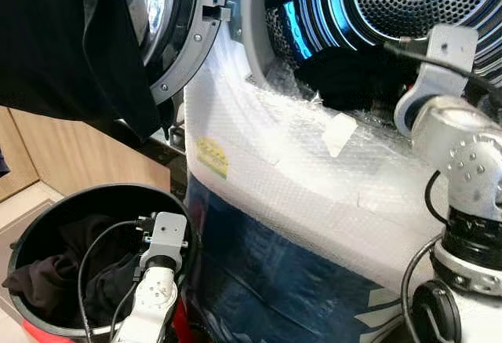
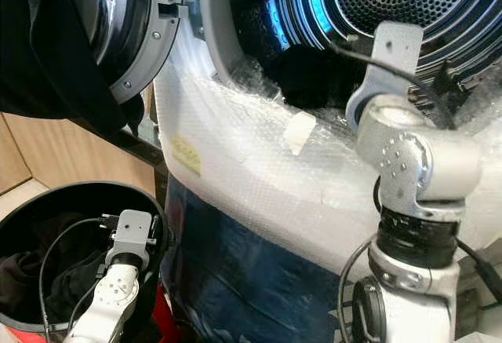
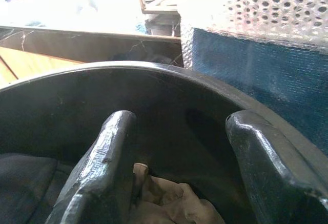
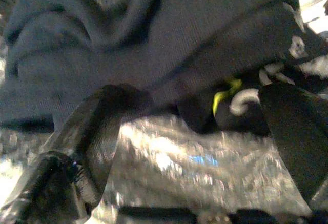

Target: Clothes washing

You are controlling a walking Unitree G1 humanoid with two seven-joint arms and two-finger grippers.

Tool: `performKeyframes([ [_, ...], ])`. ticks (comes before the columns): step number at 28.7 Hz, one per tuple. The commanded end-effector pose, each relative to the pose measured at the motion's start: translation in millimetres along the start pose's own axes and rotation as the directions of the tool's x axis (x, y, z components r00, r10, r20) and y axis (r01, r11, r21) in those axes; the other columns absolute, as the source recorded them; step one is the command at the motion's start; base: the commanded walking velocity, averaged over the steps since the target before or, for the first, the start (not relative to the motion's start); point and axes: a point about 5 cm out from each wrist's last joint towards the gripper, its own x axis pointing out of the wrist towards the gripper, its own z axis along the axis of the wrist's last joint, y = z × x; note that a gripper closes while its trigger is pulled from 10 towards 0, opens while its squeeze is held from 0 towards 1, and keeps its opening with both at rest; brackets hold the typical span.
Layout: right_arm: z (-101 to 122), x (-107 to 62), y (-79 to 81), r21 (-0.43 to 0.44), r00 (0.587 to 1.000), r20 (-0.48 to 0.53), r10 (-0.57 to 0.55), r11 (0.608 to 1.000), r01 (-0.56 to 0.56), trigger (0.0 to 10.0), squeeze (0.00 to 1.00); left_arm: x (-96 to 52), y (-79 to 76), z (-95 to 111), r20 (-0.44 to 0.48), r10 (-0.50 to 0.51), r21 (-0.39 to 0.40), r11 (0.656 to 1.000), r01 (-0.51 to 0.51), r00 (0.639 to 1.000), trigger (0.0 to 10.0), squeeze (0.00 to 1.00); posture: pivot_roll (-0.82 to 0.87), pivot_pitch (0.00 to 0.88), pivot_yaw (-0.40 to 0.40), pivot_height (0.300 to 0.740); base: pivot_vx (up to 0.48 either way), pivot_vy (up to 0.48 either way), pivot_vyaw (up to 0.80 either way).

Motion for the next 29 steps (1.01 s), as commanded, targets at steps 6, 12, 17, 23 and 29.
performKeyframes([
  [6, 11, -32.3, 5.6, 0.026, 0.942, 0.142, 0.305, 0.950, -0.312, 10.0, 0.35, -4.2, -14.0, -8, -0.039, -0.065, -0.003, 0.998, 0.065, 0.997, 10.0, 0.00, -0.06, 0.000, -0.177, 0.740, 0.000, 0.000, 0.00],
  [12, 22, -71.3, 17.3, 0.006, 0.630, 0.445, 0.637, 0.701, -0.713, 10.0, 0.00, -3.1, -15.9, -7, -0.038, -0.083, 0.003, 0.997, 0.083, 0.996, 10.0, 0.00, -0.06, 0.000, -0.167, 0.740, 0.000, 0.000, 0.00],
  [17, -17, -89.5, 21.4, -0.022, 0.411, 0.398, 0.820, 0.456, -0.890, 10.0, 0.00, -0.8, -11.9, -4, -0.023, -0.059, 0.001, 0.998, 0.059, 0.998, 10.0, 0.00, -0.06, 0.000, -0.168, 0.740, 0.000, 0.000, 0.00],
  [23, -74, -105.1, 24.5, -0.048, 0.261, 0.187, 0.947, 0.274, -0.960, 10.0, 0.00, -0.6, -2.4, -1, 0.003, -0.012, -0.004, 1.000, 0.012, 1.000, 10.0, 0.00, -0.04, 0.000, -0.170, 0.740, 0.000, 0.000, 0.00],
  [29, -168, -80.8, 9.8, 0.070, 0.360, -0.124, 0.925, 0.370, -0.926, 10.0, 0.00, -2.9, 13.4, 13, 0.091, 0.066, -0.027, 0.998, -0.064, 0.994, 10.0, 0.00, -0.02, 0.000, -0.158, 0.740, 0.000, 0.000, 0.00],
])
